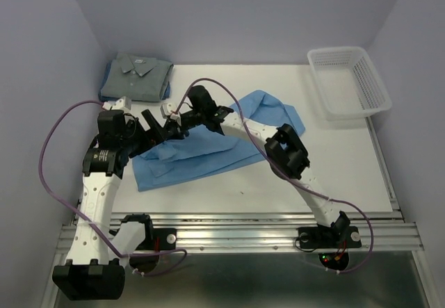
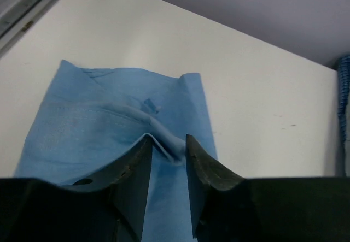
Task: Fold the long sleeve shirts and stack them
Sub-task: Fold the shirt
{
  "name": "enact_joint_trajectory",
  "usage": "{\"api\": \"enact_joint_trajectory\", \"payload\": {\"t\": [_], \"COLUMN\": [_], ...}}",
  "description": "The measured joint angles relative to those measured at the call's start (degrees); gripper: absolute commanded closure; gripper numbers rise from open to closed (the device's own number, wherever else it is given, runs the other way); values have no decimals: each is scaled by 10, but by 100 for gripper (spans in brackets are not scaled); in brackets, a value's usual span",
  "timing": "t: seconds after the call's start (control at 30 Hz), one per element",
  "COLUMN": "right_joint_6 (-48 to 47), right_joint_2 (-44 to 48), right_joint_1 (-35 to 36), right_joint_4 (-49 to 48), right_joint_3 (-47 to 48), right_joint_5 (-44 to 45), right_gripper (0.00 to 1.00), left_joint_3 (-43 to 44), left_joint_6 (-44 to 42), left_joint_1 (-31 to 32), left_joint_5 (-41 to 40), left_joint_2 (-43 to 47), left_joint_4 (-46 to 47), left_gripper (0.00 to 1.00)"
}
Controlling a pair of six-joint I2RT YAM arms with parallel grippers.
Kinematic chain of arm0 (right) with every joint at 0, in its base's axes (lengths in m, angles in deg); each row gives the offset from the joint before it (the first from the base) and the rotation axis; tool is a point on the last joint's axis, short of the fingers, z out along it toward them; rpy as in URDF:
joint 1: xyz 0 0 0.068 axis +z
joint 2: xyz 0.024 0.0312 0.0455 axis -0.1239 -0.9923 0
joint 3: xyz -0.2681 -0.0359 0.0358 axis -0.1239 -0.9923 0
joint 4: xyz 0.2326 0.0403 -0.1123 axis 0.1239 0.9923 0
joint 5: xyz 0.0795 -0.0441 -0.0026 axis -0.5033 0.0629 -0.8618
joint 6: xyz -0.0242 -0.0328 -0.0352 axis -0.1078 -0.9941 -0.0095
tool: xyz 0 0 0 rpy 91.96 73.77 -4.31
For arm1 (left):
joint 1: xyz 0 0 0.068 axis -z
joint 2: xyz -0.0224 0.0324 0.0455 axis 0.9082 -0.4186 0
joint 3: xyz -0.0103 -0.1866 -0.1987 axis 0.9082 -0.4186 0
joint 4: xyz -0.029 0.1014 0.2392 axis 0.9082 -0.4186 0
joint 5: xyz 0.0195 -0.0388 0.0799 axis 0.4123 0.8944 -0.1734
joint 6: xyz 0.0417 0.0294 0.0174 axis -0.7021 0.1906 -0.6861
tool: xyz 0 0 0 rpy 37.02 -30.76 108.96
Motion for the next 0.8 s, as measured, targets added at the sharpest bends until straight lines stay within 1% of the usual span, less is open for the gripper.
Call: {"api": "enact_joint_trajectory", "payload": {"t": [0.03,0.1,0.13,0.33,0.43,0.53,0.57,0.6,0.7,0.8], "right_joint_6": [6,24,33,69,117,194,235,253,332,384], "right_joint_2": [0,0,0,8,32,71,94,110,213,271], "right_joint_1": [1,5,7,17,17,6,-4,-13,-70,-122], "right_joint_4": [-7,-20,-27,-47,-66,-73,-81,-85,-97,-100], "right_joint_3": [0,0,0,-14,-52,-90,-114,-132,-252,-312], "right_joint_5": [10,38,56,155,249,348,388,407,487,529], "right_gripper": [50,34,0,0,0,0,0,0,0,0], "left_joint_3": [-2,-7,-10,-26,-38,-56,-64,-73,-97,-118], "left_joint_6": [0,1,1,5,8,14,16,17,18,19], "left_joint_1": [0,0,0,0,0,0,0,0,0,0], "left_joint_5": [0,-1,-1,-1,-1,-6,-13,-19,-27,-10], "left_joint_2": [0,0,0,-1,-3,-11,-12,-12,-16,-28], "left_joint_4": [0,0,0,7,14,18,17,17,17,32], "left_gripper": [1,1,1,1,1,1,1,1,1,1]}}
